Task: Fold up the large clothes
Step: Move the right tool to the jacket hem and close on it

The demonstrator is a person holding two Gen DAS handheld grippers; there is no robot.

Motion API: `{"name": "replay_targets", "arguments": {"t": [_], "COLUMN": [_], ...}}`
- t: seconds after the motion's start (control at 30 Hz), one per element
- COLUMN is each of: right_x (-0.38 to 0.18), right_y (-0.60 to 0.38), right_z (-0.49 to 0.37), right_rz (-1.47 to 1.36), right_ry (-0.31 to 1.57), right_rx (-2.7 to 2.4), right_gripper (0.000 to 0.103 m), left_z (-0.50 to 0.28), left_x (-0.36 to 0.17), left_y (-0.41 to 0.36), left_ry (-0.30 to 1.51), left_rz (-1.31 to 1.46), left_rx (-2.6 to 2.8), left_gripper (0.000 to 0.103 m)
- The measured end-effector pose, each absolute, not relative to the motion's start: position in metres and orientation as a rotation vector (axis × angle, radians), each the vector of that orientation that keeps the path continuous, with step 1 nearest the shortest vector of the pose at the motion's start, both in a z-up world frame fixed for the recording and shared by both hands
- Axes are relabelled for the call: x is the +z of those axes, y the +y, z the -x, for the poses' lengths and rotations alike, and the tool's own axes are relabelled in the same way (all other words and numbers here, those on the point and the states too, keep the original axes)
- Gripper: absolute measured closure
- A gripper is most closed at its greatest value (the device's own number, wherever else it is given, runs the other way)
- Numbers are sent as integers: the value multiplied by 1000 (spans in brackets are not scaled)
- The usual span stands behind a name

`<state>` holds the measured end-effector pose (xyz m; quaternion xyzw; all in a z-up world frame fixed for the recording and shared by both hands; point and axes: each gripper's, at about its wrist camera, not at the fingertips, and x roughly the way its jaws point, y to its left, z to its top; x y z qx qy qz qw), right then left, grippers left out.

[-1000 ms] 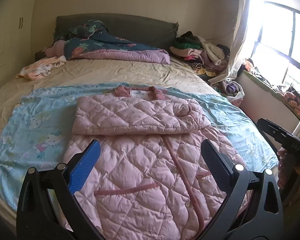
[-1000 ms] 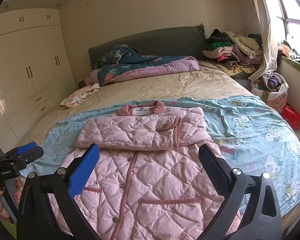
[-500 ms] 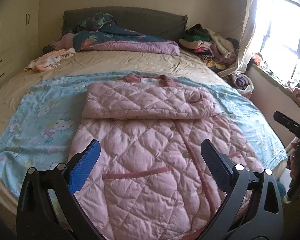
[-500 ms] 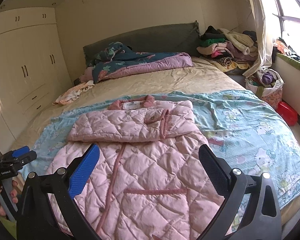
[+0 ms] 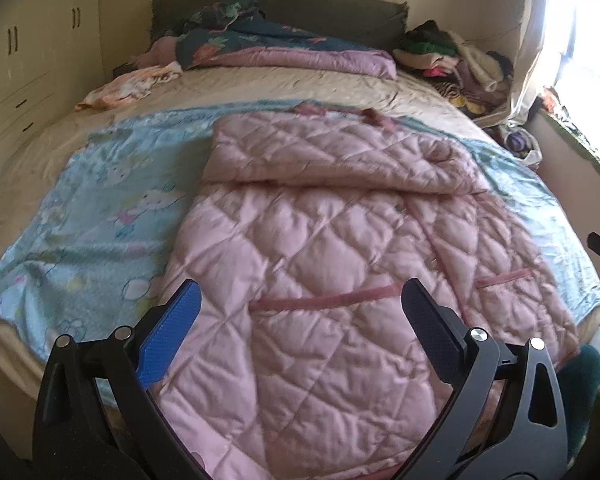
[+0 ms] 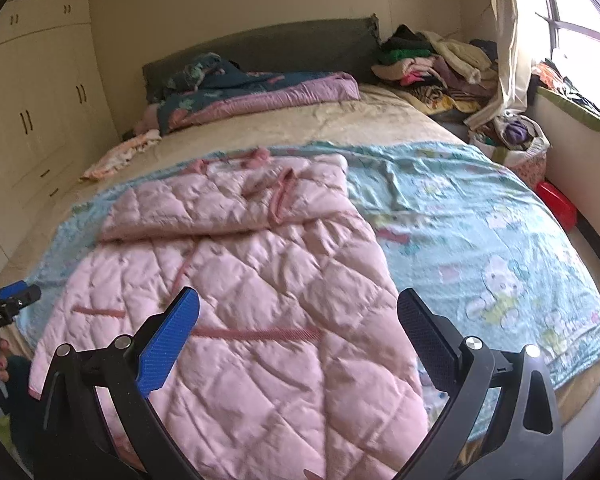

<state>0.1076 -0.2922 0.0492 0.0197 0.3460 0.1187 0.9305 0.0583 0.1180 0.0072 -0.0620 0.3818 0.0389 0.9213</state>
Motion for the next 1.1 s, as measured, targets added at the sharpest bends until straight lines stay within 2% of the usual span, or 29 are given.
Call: {"name": "replay_targets", "arguments": {"t": [0.43, 1.1], "right_x": [12, -22], "right_y": [-325, -347], "right_z": [-101, -93], "right_rz": [-6, -51], "right_ry": [780, 894], "right_rx": [156, 186], "right_gripper": [4, 4], "left_z": [-44, -14], "left_x": [-39, -77], "left_y": [144, 164], "left_ry": [894, 1004], "left_rz": [152, 231], "left_rx": [128, 51], "left_gripper": [9, 9]}}
